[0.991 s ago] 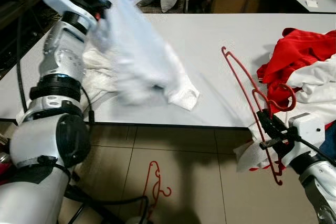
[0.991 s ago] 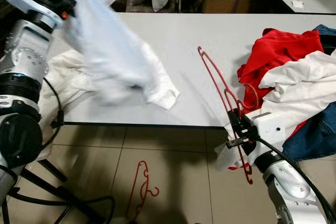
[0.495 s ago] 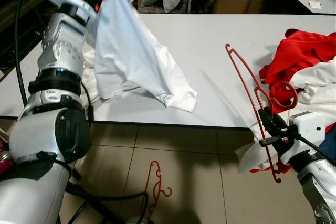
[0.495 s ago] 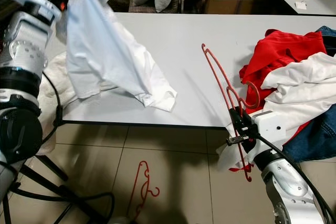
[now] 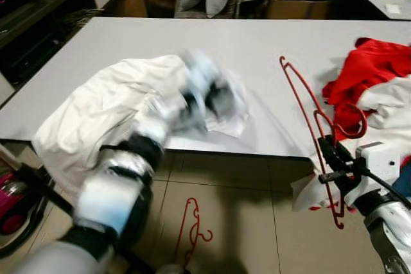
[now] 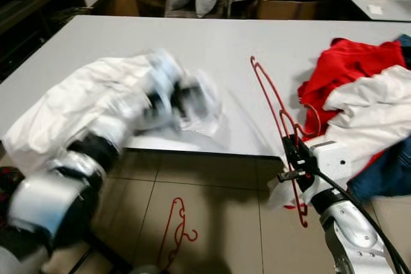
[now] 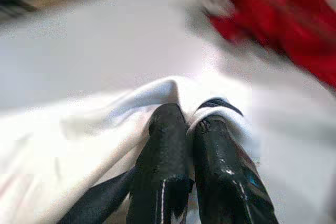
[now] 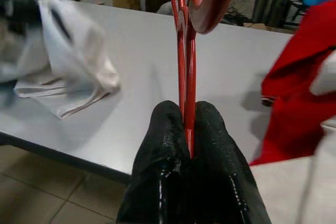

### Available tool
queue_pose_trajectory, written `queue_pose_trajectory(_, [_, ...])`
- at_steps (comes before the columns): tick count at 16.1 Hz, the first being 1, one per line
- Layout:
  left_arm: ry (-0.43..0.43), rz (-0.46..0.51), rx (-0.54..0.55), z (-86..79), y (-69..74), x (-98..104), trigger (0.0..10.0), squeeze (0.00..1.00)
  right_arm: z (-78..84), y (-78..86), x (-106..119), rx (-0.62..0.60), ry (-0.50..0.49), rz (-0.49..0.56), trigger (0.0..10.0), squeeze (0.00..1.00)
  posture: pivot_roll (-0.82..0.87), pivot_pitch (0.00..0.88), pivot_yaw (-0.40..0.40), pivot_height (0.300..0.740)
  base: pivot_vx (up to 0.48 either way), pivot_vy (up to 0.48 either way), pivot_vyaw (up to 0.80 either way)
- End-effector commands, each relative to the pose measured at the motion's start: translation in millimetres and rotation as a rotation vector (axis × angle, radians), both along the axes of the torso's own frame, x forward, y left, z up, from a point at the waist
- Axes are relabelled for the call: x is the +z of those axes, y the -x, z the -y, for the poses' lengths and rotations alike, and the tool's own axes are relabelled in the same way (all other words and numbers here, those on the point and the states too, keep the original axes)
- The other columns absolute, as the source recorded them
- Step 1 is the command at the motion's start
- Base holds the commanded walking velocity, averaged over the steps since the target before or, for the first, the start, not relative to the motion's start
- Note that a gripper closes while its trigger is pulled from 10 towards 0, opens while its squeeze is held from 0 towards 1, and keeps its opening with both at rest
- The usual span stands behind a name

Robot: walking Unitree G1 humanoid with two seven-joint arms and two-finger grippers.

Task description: Hang hanger

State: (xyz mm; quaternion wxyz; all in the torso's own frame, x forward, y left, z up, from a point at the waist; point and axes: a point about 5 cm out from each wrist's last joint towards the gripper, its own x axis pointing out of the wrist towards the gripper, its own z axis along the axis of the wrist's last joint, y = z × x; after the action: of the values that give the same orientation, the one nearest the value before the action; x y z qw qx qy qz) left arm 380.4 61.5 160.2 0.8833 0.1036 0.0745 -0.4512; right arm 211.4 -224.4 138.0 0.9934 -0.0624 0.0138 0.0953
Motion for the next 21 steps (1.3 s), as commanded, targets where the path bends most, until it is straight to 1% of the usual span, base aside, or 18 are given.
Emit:
queue_pose_trajectory(1, [-0.072,-0.007,-0.086,-4.3,1.9,3,10.0,1.0,3.6,2.8,5,-0.012,0.014,0.016,10.0,0.0,-0.04,0.004,0.087,0.74,0.0,0.0,0.0])
queue_pose_trajectory(2, [-0.134,-0.018,-0.152,-8.3,6.6,-3,10.0,1.0,5.9,4.3,6,-0.019,0.015,0.015,10.0,0.0,-0.04,0.007,0.085,0.74,0.0,0.0,0.0])
queue_pose_trajectory(4, [-0.147,0.012,-0.144,-22.5,5.0,2,10.0,1.0,6.6,5.2,6,-0.023,0.016,0.015,10.0,0.0,-0.04,0.012,0.079,0.74,0.0,0.0,0.0])
queue_pose_trajectory(5, [-0.133,0.039,-0.166,-34.9,4.7,13,10.0,1.0,6.8,5.0,7,-0.022,0.016,0.014,10.0,0.0,-0.04,0.015,0.072,0.74,0.0,0.0,0.0])
queue_pose_trajectory(6, [-0.135,0.041,-0.207,-39.5,7.3,17,10.0,1.0,7.1,5.0,8,-0.018,0.019,0.011,10.0,0.0,-0.04,0.018,0.067,0.74,0.0,0.0,0.0])
queue_pose_trajectory(7, [-0.187,0.039,-0.301,-50.9,14.3,22,10.0,1.0,10.3,5.3,8,-0.008,0.028,0.002,10.0,0.0,-0.03,0.028,0.059,0.74,0.0,0.0,0.0])
queue_pose_trajectory(9, [-0.198,0.033,-0.331,-59.2,16.3,27,10.0,1.0,16.6,7.1,8,-0.02,0.041,-0.004,10.0,0.0,-0.04,0.031,0.071,0.74,0.0,0.0,0.0])
queue_pose_trajectory(10, [-0.192,0.042,-0.327,-59.7,15.6,29,10.0,1.0,18.8,7.8,7,-0.03,0.044,-0.004,10.0,0.0,-0.04,0.031,0.072,0.74,0.0,0.0,0.0])
queue_pose_trajectory(11, [-0.188,0.068,-0.28,-57.8,11.2,31,10.0,1.0,20.1,8.9,8,-0.044,0.035,0.0,10.0,0.0,-0.04,0.028,0.075,0.74,0.0,0.0,0.0])
queue_pose_trajectory(12, [-0.159,0.119,-0.19,-46.8,2.5,35,10.0,1.0,17.5,10.9,8,-0.049,0.018,0.004,10.0,0.0,-0.04,0.025,0.085,0.74,0.0,0.0,0.0])
queue_pose_trajectory(14, [-0.157,0.165,-0.152,-36.8,-1.2,37,10.0,1.0,14.6,12.7,6,-0.042,0.019,-0.001,10.0,0.0,-0.05,0.021,0.094,0.74,0.0,0.0,0.0])
queue_pose_trajectory(15, [-0.199,0.188,-0.17,-28.4,-0.7,34,10.0,1.0,15.1,14.8,7,-0.043,0.021,-0.001,10.0,0.0,-0.06,0.018,0.108,0.74,0.0,0.0,0.0])
queue_pose_trajectory(16, [-0.201,0.203,-0.213,-16.5,1.8,31,10.0,0.82,18.4,17.6,8,-0.056,0.025,0.004,10.0,0.0,-0.07,0.016,0.115,0.74,0.0,0.0,0.0])
queue_pose_trajectory(17, [-0.189,0.211,-0.229,-11.0,2.7,31,10.0,0.82,20.2,18.4,9,-0.063,0.026,0.006,10.0,0.0,-0.07,0.016,0.117,0.74,0.0,0.0,0.0])
queue_pose_trajectory(18, [-0.157,0.191,-0.257,-1.7,4.7,29,10.0,0.0,22.5,20.1,10,-0.07,0.029,0.007,10.0,0.0,-0.09,0.016,0.124,0.74,0.0,0.0,0.0])
queue_pose_trajectory(19, [-0.137,0.177,-0.273,5.3,5.7,27,10.0,0.0,24.5,21.0,11,-0.075,0.031,0.008,10.0,0.0,-0.09,0.017,0.128,0.74,0.0,0.0,0.0])
queue_pose_trajectory(20, [-0.169,0.14,-0.287,18.5,8.5,15,10.0,0.0,26.4,28.3,13,-0.069,0.042,0.0,10.0,0.0,-0.12,0.017,0.144,0.74,0.0,0.0,0.0])
queue_pose_trajectory(21, [-0.194,0.135,-0.278,22.3,9.0,10,10.0,0.0,27.6,31.4,13,-0.065,0.045,-0.005,10.0,0.0,-0.13,0.019,0.15,0.74,0.0,0.0,0.0])
